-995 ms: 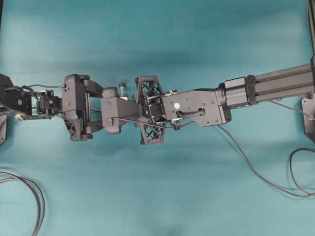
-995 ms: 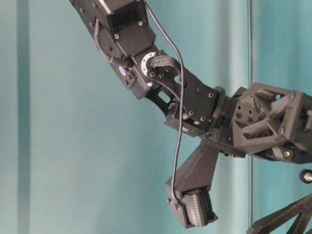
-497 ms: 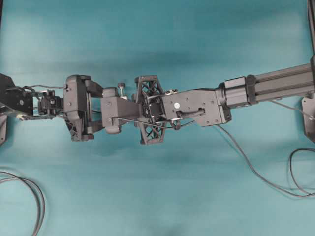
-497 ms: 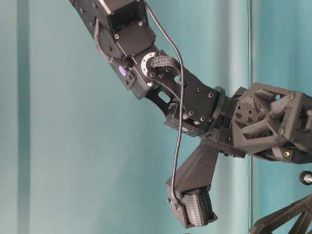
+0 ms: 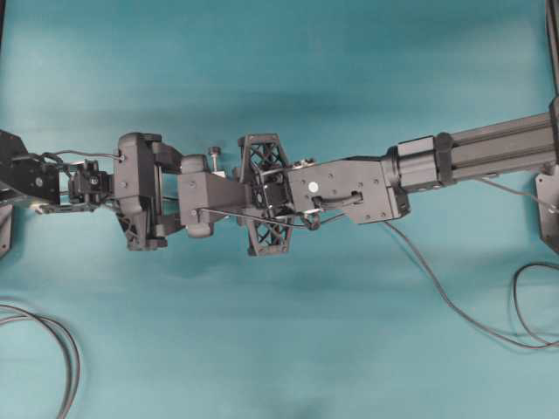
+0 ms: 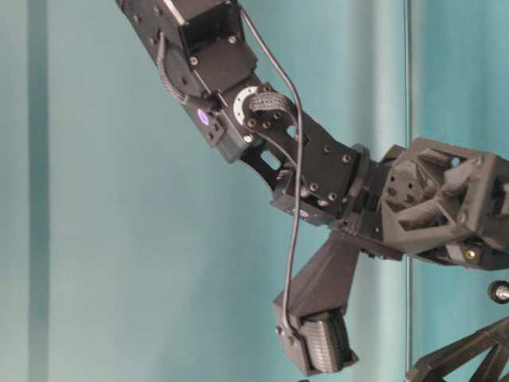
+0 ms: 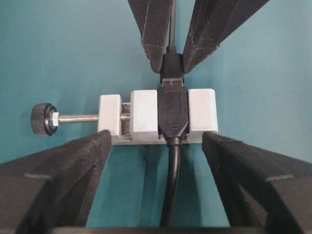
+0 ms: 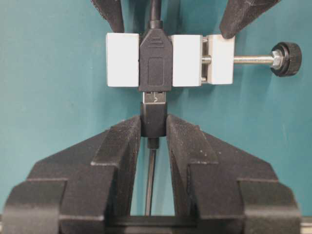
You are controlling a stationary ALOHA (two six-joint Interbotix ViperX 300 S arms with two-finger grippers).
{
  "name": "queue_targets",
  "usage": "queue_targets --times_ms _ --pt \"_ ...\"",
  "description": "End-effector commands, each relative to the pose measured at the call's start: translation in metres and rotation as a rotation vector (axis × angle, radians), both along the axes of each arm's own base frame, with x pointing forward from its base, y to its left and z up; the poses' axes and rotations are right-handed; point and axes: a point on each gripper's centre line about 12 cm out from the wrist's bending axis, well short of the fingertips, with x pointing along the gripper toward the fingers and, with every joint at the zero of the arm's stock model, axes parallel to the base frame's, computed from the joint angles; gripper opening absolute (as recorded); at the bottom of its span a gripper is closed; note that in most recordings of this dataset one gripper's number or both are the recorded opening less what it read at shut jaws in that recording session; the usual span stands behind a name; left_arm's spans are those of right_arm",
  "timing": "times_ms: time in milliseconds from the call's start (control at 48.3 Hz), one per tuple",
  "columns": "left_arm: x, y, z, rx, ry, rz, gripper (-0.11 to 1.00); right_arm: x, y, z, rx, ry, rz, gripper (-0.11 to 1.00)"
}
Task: Insert the USB cable into the female connector supported by the left arm.
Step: 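Press the plug fully into the connector with the right gripper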
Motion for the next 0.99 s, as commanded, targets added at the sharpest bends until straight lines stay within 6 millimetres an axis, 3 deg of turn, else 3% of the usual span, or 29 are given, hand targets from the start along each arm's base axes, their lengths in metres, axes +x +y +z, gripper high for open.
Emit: queue_targets --times_ms 0,456,974 --pt "0.007 0.001 0.007 -0.006 -0.036 0.008 0.93 0.014 0.002 0.024 -0.002 -0.084 0.017 0.2" --pt "0.013 0.001 0.01 -0.004 -0.048 0.007 0.93 0.036 0.002 0.042 -0.045 -0.135 0.082 0.2" --pt "0.013 0.001 0.01 -0.005 -0.045 0.008 0.93 0.034 0.002 0.037 -0.041 -0.12 0.073 0.2"
